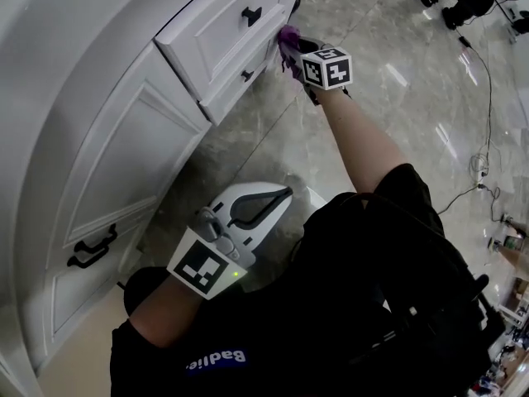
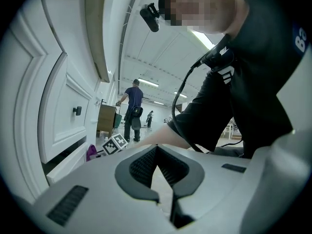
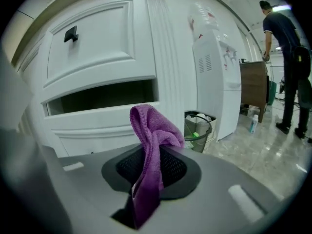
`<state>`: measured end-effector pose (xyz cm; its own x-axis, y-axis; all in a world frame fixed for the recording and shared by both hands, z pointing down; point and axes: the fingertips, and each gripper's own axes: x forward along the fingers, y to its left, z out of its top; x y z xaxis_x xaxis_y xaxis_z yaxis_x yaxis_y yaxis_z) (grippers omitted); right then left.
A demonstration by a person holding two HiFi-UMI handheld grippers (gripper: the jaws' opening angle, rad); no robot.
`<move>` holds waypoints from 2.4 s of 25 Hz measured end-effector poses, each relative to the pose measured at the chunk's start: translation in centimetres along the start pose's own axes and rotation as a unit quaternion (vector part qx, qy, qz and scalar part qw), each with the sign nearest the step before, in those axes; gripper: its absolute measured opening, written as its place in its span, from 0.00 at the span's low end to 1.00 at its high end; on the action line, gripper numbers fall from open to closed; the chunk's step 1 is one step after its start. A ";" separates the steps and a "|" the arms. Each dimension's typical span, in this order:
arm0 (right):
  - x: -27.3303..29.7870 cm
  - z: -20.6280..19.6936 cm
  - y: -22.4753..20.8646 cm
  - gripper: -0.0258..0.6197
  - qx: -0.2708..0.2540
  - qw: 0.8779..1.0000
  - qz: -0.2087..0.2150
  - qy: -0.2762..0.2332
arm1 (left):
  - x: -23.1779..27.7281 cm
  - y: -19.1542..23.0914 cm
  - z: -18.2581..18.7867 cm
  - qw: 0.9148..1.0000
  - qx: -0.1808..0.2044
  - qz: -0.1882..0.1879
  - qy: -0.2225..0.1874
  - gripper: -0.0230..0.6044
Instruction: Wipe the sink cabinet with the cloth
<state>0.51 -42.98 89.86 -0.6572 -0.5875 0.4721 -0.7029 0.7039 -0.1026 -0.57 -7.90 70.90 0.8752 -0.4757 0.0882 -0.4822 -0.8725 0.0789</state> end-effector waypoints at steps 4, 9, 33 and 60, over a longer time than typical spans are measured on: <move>0.8 0.4 1.9 0.15 0.006 1.000 0.019 -0.003 | 0.0 0.2 -0.3 1.000 -0.004 0.003 0.001 0.04; -0.1 -0.3 7.1 0.15 -0.051 0.995 0.081 0.009 | 0.8 0.2 0.1 1.000 -0.002 -0.009 -0.011 0.04; -5.9 -4.5 24.8 0.15 -0.151 0.958 0.242 0.016 | 1.6 -0.4 1.3 0.999 0.008 -0.033 -0.026 0.04; 3.7 -9.0 6.7 0.15 -0.094 0.987 0.085 0.096 | 0.5 0.3 -2.0 1.000 -0.028 -0.001 0.007 0.04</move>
<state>-4.17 -36.86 98.84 -0.6848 -0.3809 0.6213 -0.5118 0.8583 -0.0379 -0.34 -8.24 72.95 0.8761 -0.4714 0.1013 -0.4816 -0.8659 0.1350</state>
